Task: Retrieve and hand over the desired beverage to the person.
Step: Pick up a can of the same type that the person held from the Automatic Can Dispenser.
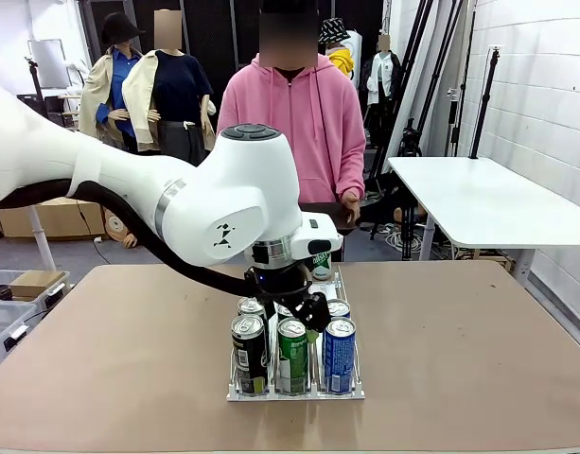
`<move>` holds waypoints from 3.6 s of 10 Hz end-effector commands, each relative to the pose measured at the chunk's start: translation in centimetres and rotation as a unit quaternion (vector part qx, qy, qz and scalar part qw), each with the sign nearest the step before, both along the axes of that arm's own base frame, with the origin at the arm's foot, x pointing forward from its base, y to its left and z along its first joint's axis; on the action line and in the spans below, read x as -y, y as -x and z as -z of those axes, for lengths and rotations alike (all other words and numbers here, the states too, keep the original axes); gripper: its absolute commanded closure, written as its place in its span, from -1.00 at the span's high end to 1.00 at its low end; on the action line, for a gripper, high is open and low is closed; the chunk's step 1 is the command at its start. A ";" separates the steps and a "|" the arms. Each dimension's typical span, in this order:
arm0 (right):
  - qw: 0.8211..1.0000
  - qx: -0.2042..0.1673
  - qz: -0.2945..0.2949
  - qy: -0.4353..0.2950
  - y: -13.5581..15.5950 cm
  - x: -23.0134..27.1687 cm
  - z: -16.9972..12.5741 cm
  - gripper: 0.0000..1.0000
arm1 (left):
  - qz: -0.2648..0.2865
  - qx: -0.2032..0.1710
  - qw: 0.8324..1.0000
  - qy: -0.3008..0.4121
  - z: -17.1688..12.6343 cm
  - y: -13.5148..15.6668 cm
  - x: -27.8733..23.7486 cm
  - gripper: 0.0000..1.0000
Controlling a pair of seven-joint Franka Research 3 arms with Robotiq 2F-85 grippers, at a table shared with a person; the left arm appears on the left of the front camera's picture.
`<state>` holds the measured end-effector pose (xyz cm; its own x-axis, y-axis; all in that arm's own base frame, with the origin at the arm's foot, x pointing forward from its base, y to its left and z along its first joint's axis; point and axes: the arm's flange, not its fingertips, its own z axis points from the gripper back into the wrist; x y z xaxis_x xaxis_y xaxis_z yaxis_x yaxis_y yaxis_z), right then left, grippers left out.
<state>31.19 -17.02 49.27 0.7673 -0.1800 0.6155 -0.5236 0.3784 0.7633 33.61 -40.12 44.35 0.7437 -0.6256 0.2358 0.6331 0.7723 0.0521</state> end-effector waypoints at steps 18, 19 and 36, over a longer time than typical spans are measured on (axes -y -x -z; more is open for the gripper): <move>1.000 0.006 -0.004 -0.002 0.0 0.0 0.0 1.00 | -0.065 -0.051 0.996 -0.035 2.8 -3.1 1.9 1.00; 1.000 0.006 -0.004 -0.002 0.0 0.0 0.0 1.00 | -0.066 -0.054 0.996 -0.034 2.8 -3.2 1.9 1.00; 1.000 0.006 -0.004 -0.002 0.0 0.0 0.0 1.00 | -0.066 -0.070 0.995 -0.023 3.5 -3.6 1.4 -1.00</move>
<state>31.18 -17.02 49.27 0.7674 -0.1801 0.6154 -0.5235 0.3781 0.7635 37.28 -41.54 40.87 0.8413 -0.5318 0.0972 0.5337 0.8457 0.0080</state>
